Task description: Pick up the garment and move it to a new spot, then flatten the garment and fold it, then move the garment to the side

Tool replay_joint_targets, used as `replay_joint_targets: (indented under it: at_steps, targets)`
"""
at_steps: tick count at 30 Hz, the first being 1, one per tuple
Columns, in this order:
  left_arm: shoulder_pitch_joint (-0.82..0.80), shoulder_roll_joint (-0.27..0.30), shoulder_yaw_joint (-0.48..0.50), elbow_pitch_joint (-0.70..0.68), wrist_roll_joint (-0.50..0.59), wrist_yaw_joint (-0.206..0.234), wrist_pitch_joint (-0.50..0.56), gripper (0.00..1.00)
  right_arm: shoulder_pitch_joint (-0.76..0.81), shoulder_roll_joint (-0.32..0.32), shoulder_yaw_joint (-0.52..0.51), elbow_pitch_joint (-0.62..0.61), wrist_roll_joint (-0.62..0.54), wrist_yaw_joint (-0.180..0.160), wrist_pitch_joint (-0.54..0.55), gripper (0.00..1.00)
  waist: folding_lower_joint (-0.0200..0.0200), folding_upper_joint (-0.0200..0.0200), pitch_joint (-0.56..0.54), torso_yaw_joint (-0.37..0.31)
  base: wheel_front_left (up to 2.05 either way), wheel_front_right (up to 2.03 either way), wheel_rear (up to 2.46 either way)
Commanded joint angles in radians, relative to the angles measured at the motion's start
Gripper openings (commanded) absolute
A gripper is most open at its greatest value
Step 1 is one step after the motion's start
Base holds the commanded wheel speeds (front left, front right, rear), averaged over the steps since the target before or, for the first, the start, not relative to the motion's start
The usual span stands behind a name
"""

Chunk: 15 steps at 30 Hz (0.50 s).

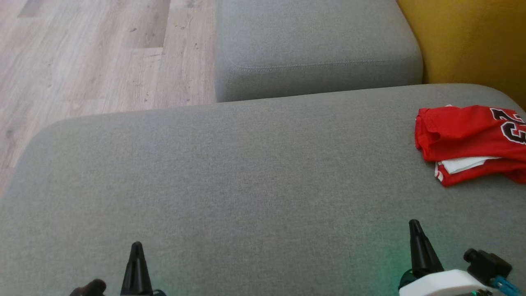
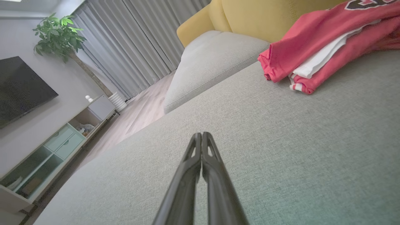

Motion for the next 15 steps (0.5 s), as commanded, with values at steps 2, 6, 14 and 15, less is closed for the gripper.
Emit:
replay_joint_targets:
  at_steps: [2, 6, 14, 15]
  targets:
    - [-0.057, 0.004, 0.023, -0.025, -0.034, -0.010, 0.007, 0.00, -0.065, -0.015, -0.004, -0.037, 0.038, 0.002, 0.010, 0.00, -0.0001, 0.0000, 0.002, 0.000, 0.00, 0.00, 0.00]
    - [-0.066, 0.005, 0.032, -0.023, -0.080, -0.016, 0.018, 0.00, -0.072, -0.016, -0.011, -0.038, 0.085, 0.003, 0.021, 0.00, -0.0001, 0.0000, 0.006, 0.000, 0.00, 0.00, 0.00]
    - [-0.085, 0.005, 0.049, -0.020, -0.171, -0.029, 0.041, 0.00, -0.087, -0.018, -0.024, -0.040, 0.178, 0.003, 0.042, 0.00, -0.0001, 0.0000, 0.014, -0.001, 0.00, 0.00, 0.00]
    - [-0.087, 0.005, 0.052, -0.019, -0.182, -0.031, 0.043, 0.00, -0.089, -0.018, -0.026, -0.040, 0.190, 0.003, 0.045, 0.00, -0.0001, 0.0000, 0.015, -0.001, 0.00, 0.00, 0.00]
